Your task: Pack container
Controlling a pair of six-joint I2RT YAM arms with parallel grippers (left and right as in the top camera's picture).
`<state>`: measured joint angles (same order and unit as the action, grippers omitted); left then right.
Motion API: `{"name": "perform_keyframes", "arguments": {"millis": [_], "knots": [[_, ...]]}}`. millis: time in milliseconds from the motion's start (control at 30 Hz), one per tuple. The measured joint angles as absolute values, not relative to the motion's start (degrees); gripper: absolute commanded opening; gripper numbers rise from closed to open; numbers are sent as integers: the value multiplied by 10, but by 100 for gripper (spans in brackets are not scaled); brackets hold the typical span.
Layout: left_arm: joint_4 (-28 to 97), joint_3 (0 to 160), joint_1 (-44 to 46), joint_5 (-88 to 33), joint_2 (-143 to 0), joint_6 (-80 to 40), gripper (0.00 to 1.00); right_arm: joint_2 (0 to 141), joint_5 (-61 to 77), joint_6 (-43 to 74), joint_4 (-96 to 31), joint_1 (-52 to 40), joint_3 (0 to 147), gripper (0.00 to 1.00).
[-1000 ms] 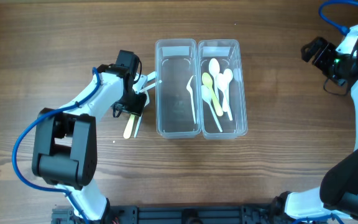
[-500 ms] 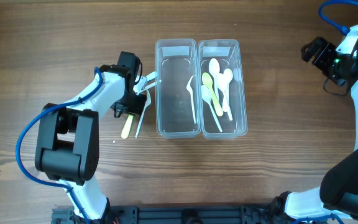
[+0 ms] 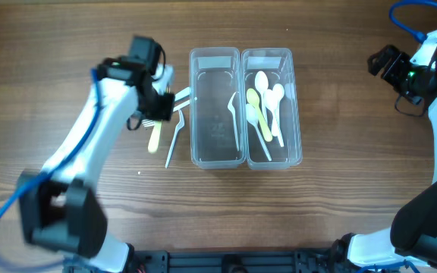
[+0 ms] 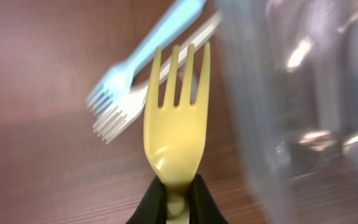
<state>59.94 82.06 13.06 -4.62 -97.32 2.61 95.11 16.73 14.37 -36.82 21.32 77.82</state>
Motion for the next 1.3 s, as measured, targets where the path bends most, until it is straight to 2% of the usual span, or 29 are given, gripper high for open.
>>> {"name": "perform_keyframes", "arguments": {"millis": [100, 200, 367, 433, 467, 533, 567, 600, 667, 867, 1100, 1300], "knots": [[560, 838, 139, -76, -906, 2, 4, 951, 167, 144, -368, 213, 778, 100], [520, 844, 184, -98, -864, -35, 4, 951, 167, 144, -368, 213, 778, 100], [486, 844, 244, -80, -918, -89, 6, 951, 167, 144, -368, 213, 778, 100], [459, 844, 268, -71, -987, -118, 6, 951, 167, 144, -368, 213, 778, 100], [454, 844, 272, -70, -1005, -124, 11, 951, 168, 144, -368, 213, 778, 100], [420, 843, 284, -66, -1050, -139, 39, 951, 167, 144, -368, 213, 778, 100], [408, 843, 289, -64, -1074, -141, 47, 951, 167, 144, -368, 213, 778, 100], [404, 842, 293, -63, -1083, -145, 54, 951, 167, 144, -368, 213, 778, 100], [401, 842, 295, -63, -1087, -157, 58, 951, 167, 144, -368, 213, 778, 100], [462, 842, 272, -60, -1056, -153, 60, 951, 167, 144, -368, 213, 778, 100], [589, 847, 206, -16, -952, -82, 62, 951, 167, 144, -368, 213, 778, 100], [572, 804, 183, 2, -972, 0, 60, 951, 167, 144, -368, 213, 778, 100]]}}
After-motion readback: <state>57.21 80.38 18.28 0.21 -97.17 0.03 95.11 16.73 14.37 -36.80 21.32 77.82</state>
